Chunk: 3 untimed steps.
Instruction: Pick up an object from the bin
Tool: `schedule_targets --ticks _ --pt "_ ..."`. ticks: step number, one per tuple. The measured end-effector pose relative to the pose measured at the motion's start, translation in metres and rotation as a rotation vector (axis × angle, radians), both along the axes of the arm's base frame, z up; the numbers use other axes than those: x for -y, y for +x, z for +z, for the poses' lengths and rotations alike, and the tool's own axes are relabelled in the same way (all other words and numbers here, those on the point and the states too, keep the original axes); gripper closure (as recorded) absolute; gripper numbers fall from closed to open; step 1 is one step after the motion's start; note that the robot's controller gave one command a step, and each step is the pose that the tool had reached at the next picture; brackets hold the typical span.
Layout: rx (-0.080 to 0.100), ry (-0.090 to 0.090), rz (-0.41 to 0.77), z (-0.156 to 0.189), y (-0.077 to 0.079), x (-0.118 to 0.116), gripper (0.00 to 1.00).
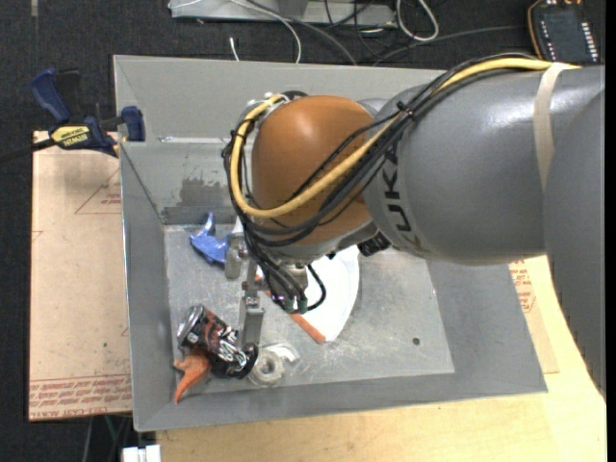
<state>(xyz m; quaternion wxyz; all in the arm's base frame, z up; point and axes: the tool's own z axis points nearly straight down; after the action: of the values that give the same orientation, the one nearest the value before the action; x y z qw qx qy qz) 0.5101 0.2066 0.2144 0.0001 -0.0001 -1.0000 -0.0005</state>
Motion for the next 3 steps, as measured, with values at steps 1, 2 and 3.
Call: schedule_targets --ticks 1,2,3 --pt "0.000 0.001 -0.250 -0.102 -0.019 0.027 0.00" --pt "0.009 0.004 -0.024 -0.070 -0.027 0.027 0.00" --pt "-0.007 -0.004 -0.467 -0.108 -0.030 0.003 0.00"
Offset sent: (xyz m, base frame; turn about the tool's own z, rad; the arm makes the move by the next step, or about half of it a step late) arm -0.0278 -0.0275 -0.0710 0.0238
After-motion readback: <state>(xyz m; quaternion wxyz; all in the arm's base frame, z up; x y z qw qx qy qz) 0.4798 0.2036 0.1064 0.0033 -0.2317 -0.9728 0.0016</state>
